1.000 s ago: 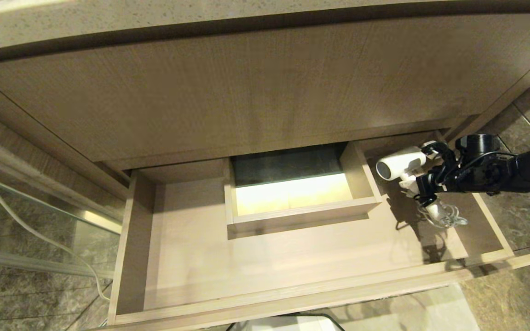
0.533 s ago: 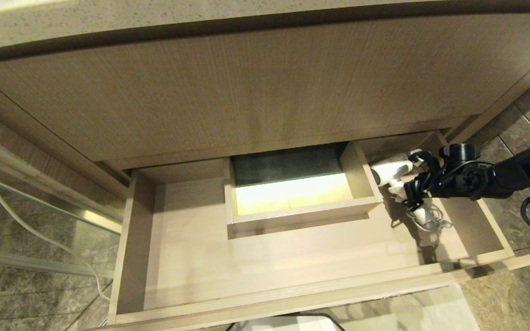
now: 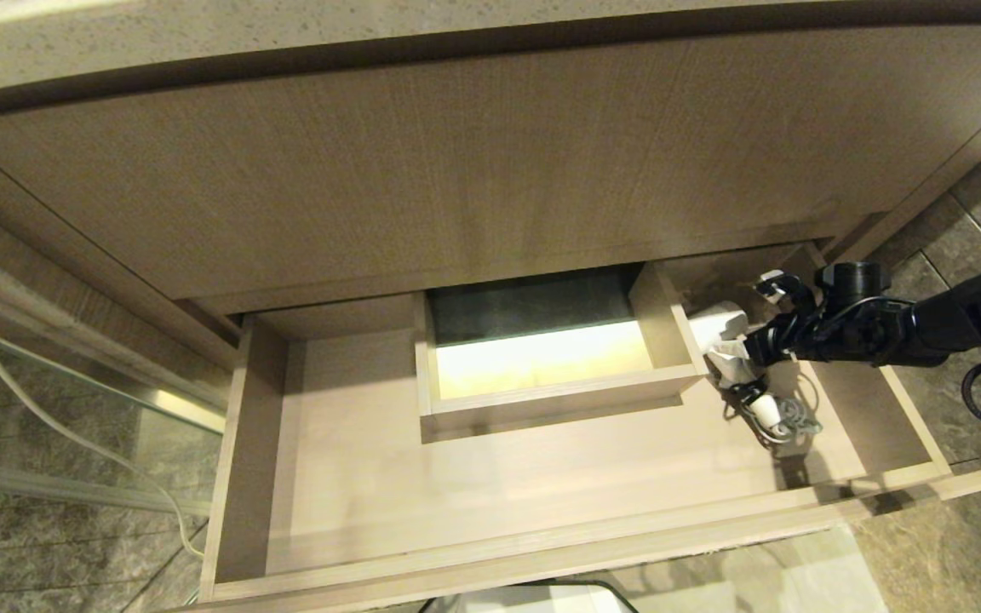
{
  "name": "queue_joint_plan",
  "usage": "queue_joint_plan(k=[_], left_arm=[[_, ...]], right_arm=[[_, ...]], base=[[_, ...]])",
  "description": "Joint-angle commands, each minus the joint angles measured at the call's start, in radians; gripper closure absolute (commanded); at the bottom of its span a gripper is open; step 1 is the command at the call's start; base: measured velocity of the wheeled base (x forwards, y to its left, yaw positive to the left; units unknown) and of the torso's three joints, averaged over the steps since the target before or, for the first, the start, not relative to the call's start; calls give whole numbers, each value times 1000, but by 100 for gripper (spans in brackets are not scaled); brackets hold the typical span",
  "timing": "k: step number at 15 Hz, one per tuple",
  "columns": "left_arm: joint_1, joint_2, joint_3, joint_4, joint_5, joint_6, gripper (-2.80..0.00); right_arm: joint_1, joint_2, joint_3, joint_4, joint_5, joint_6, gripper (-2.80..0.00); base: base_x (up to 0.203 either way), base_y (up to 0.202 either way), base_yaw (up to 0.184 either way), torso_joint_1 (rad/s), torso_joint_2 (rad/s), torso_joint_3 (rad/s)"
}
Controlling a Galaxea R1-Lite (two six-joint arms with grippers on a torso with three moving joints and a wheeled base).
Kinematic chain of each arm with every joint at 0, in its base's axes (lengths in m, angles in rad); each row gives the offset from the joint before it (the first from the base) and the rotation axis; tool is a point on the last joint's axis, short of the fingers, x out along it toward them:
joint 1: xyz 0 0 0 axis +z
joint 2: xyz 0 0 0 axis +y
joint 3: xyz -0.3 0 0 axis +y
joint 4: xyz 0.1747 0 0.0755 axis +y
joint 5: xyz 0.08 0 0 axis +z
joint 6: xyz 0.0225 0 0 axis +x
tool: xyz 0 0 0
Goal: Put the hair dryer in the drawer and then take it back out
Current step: Put it into the drawer
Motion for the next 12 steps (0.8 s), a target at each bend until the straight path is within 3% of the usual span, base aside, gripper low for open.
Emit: queue_joint_plan(k=[1,2,3,6,8,12], left_arm=[[0,0,2,0,0,0,0],[0,0,2,0,0,0,0],[0,0,1,0,0,0,0],[0,0,2,0,0,0,0],[0,0,2,0,0,0,0],[0,0,2,0,0,0,0]], right_arm=[[-11,-99,17,28,0,26,-280],[-17,-155,46,50,-4,44,-280],[-27,-208,84,66,-10,53,0],[-46,-411,224,155,-80,49,0],[-50,-543,319,254,-178,48,0],[-31,-800,667,421,-392,7,0]], base=[[0,0,0,0,0,0],[0,0,0,0,0,0],[0,0,0,0,0,0],[0,0,0,0,0,0],[0,0,0,0,0,0],[0,0,0,0,0,0]])
